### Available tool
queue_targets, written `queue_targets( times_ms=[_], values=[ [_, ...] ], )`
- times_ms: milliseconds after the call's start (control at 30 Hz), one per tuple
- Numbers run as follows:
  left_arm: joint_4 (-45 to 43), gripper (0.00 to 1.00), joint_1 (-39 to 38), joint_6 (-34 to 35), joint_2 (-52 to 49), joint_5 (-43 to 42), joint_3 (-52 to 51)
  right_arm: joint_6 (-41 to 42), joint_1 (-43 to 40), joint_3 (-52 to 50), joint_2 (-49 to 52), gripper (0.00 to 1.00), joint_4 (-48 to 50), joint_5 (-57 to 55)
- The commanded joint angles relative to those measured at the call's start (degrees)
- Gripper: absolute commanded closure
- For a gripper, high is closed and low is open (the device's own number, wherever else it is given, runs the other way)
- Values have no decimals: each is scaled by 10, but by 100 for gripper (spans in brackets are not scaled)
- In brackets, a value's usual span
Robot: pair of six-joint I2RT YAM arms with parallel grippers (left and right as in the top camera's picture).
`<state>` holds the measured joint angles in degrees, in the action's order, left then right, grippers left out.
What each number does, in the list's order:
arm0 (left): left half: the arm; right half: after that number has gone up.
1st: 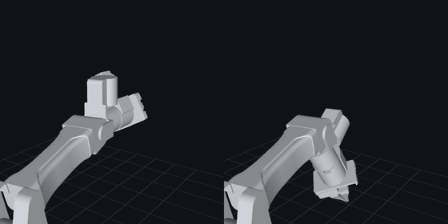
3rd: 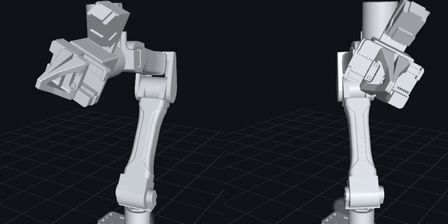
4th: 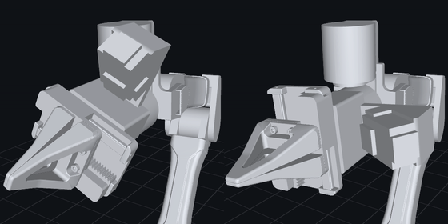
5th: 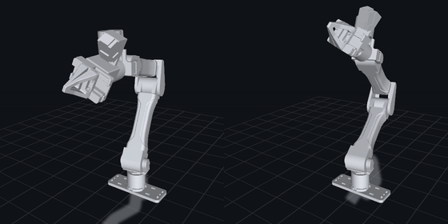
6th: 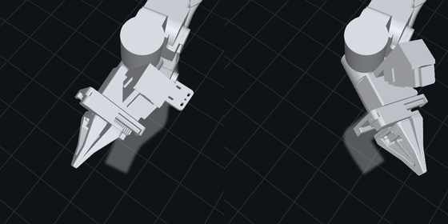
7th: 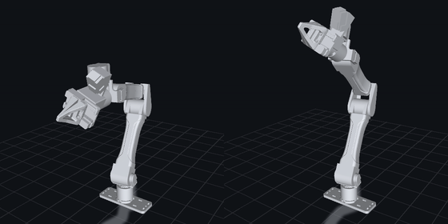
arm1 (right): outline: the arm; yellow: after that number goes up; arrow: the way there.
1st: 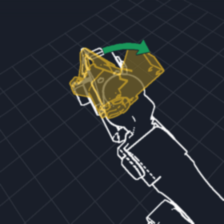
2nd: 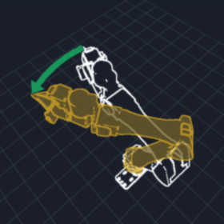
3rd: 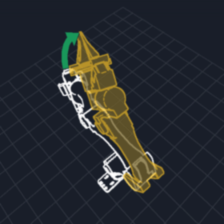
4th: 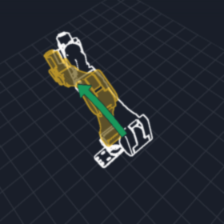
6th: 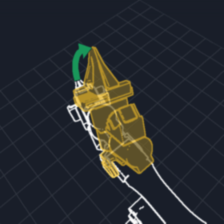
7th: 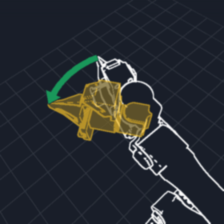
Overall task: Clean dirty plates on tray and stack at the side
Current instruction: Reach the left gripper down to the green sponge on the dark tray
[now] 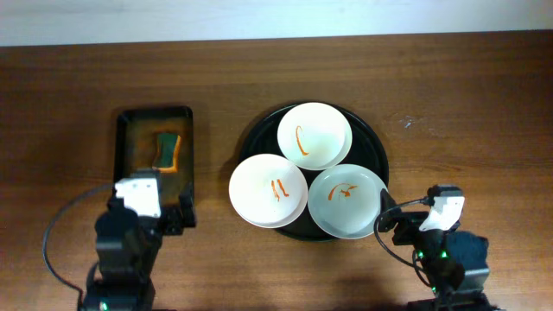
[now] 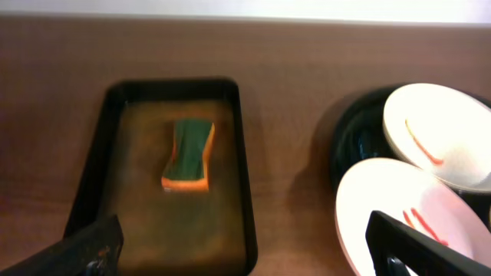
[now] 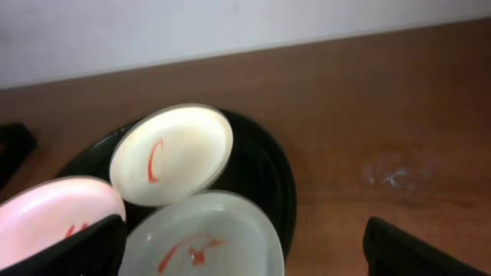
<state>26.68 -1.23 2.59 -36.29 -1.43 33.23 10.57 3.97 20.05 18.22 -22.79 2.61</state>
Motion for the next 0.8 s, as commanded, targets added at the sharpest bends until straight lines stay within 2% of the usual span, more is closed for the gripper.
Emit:
queue_targets(
  times_ms=[0, 100, 200, 300, 433, 600, 667, 767],
  values=[
    [43, 1, -2, -9, -99, 3, 94, 11, 2, 87, 87, 1, -54, 0],
    [99, 1, -2, -9, -171, 4, 169, 11, 2, 171, 192, 1, -140, 14],
    [116, 1, -2, -9, -190, -1, 182, 11, 2, 236, 271, 1, -185, 16],
    [133, 1, -2, -9, -190, -16, 182, 11, 2, 243, 299, 1, -189, 19],
    [90, 1, 6, -25, -216, -17, 189, 4, 2, 243, 299, 1, -191, 12],
    [96, 2, 47, -59, -400, -13, 327, 5, 2, 243, 299, 1, -212, 12],
    [88, 7, 58, -59, -477, -13, 370, 5, 2, 243, 299, 1, -216, 12],
    [63, 16, 71, -59, -553, -13, 378, 5, 2, 243, 299, 1, -216, 12]
  ],
)
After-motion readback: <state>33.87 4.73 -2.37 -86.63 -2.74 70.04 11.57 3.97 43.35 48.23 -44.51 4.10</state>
